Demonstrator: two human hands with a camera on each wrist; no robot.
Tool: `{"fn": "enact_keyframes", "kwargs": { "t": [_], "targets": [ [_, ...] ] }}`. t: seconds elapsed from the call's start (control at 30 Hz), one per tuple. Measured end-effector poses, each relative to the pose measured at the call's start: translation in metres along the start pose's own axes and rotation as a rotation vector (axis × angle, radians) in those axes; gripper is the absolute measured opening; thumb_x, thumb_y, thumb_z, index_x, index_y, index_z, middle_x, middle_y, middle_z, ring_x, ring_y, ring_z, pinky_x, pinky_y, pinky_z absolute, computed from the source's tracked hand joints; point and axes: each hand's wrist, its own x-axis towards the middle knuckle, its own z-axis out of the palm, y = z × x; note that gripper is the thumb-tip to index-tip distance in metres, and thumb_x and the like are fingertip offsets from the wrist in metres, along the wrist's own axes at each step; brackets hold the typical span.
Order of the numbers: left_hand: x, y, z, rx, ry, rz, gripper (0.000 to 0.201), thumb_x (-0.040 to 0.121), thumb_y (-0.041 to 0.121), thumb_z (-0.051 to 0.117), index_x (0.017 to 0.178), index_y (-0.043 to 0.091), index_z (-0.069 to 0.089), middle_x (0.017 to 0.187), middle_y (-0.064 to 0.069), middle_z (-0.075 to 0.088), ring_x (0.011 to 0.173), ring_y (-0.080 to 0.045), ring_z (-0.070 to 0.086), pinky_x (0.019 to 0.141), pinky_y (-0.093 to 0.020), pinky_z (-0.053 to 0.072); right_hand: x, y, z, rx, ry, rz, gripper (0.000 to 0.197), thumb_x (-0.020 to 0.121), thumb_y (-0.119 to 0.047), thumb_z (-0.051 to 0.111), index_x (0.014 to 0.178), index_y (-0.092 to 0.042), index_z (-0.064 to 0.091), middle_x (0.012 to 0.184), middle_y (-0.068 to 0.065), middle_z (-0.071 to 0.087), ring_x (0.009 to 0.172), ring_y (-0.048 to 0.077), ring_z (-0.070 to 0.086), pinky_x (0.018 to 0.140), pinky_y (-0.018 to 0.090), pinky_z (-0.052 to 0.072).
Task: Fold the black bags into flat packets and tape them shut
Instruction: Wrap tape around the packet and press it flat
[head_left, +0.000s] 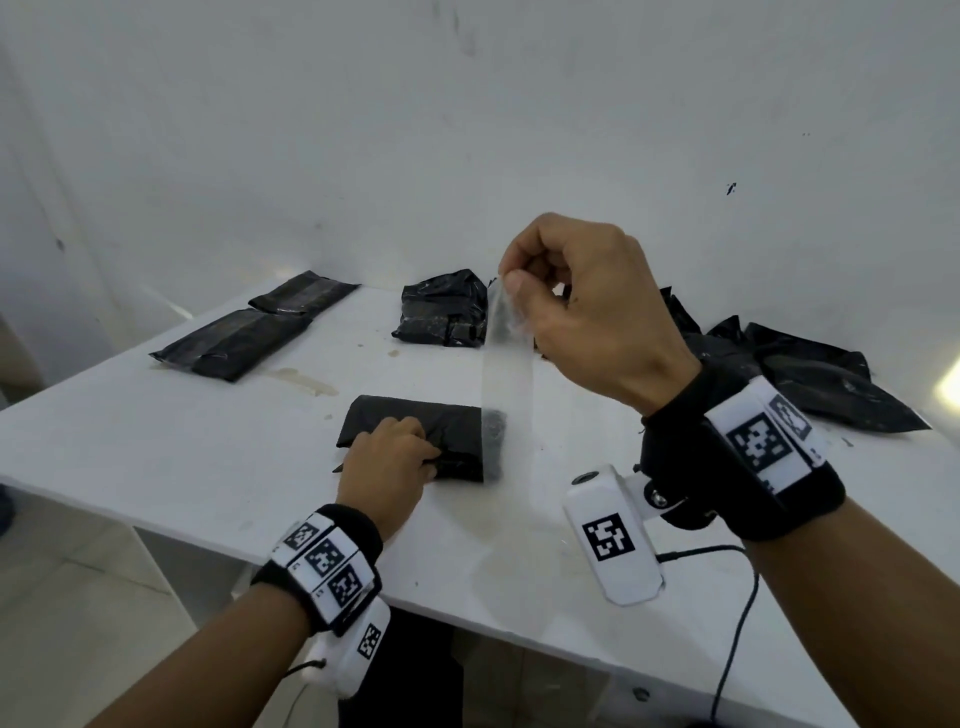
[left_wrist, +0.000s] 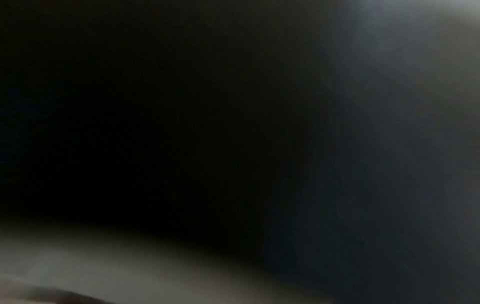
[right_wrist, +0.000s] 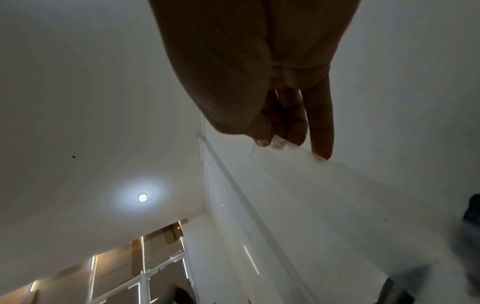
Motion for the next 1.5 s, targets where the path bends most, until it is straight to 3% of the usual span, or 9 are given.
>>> {"fn": "enact_keyframes", "kwargs": {
  "t": [0.13,0.3,0.67,0.87,1.0,1.07,1.2,1.4,1.5],
  "targets": [
    [-0.001,-0.002,0.006,-0.015,0.033,0.010,0.021,0.068,0.007,0.085,0.086,0.016,0.080,0.082,-0.002,0.067,0.072,-0.030,0.059,0.059,-0.037,0.042,0.014,-0.006,0.002,0.081,-0.012,0.048,0.011,0.086,-0.004,0.058,0.083,-0.010,0.067,0.067,-0.005,0.065,0.063,0.015,0.064,0.064,0.040,0.058],
    [-0.009,-0.006,-0.008,-0.262,-0.116,-0.056,0.047,0.087,0.005,0.064,0.133,0.016,0.058,0.130,0.000,0.060,0.122,-0.022,0.053,0.106,-0.035,0.040,0.024,-0.012,0.003,0.261,-0.042,0.150,0.009,0.087,-0.001,0.059,0.083,-0.003,0.066,0.066,0.013,0.067,0.060,0.030,0.068,0.059,0.048,0.061],
    [-0.026,-0.018,-0.035,-0.512,-0.425,-0.029,0.065,0.081,-0.002,0.055,0.130,0.040,0.050,0.151,0.016,0.037,0.148,0.000,0.007,0.110,-0.022,0.015,0.040,-0.022,0.002,0.452,-0.014,0.255,0.009,0.092,0.003,0.059,0.086,0.001,0.065,0.065,0.012,0.065,0.059,0.020,0.063,0.056,0.036,0.059],
    [-0.029,-0.016,-0.045,-0.541,-0.520,-0.056,0.078,0.059,0.018,0.059,0.129,0.051,0.048,0.154,0.016,0.033,0.147,0.003,0.008,0.123,-0.040,0.013,0.051,-0.025,0.002,0.596,0.043,0.334,0.009,0.091,0.005,0.059,0.085,0.002,0.064,0.064,0.011,0.060,0.057,0.020,0.058,0.059,0.040,0.059],
    [-0.028,-0.011,-0.042,-0.559,-0.436,-0.044,0.076,0.069,-0.003,0.061,0.129,0.042,0.053,0.149,0.015,0.037,0.141,0.013,0.014,0.107,-0.013,0.021,0.061,-0.026,-0.001,0.710,0.109,0.366,0.012,0.093,0.006,0.057,0.083,0.001,0.062,0.067,0.015,0.056,0.056,0.022,0.056,0.059,0.040,0.058],
    [-0.028,-0.010,-0.044,-0.601,-0.395,-0.069,0.074,0.070,-0.008,0.057,0.128,0.038,0.056,0.150,0.012,0.038,0.146,0.001,0.014,0.106,-0.019,0.020,0.062,-0.021,0.000,0.703,0.129,0.400,0.011,0.093,0.006,0.056,0.084,0.001,0.062,0.069,0.016,0.057,0.058,0.023,0.057,0.059,0.041,0.059],
    [-0.031,-0.017,-0.054,-0.703,-0.289,-0.077,0.067,0.073,-0.005,0.062,0.122,0.041,0.060,0.134,0.019,0.056,0.131,0.004,0.044,0.109,-0.020,0.038,0.055,-0.001,0.009,0.650,0.114,0.539,0.009,0.093,0.005,0.057,0.087,0.001,0.062,0.071,0.014,0.060,0.057,0.021,0.060,0.059,0.038,0.059],
    [-0.047,-0.013,-0.080,-1.217,-0.177,-0.095,0.056,0.069,-0.001,0.081,0.121,0.011,0.063,0.115,-0.011,0.072,0.105,-0.028,0.070,0.080,-0.033,0.058,0.040,0.019,0.025,0.656,0.125,0.725,0.015,0.090,0.012,0.052,0.079,0.002,0.056,0.067,0.016,0.060,0.045,0.019,0.063,0.048,0.031,0.055],
    [-0.043,-0.013,-0.084,-1.481,-0.172,-0.288,0.054,0.060,0.015,0.080,0.109,0.001,0.064,0.108,-0.030,0.068,0.090,-0.042,0.071,0.066,-0.037,0.061,0.039,0.028,0.030,0.663,0.145,0.792,0.011,0.088,0.013,0.053,0.082,0.004,0.057,0.069,0.018,0.060,0.045,0.021,0.062,0.047,0.030,0.055]
  ]
}}
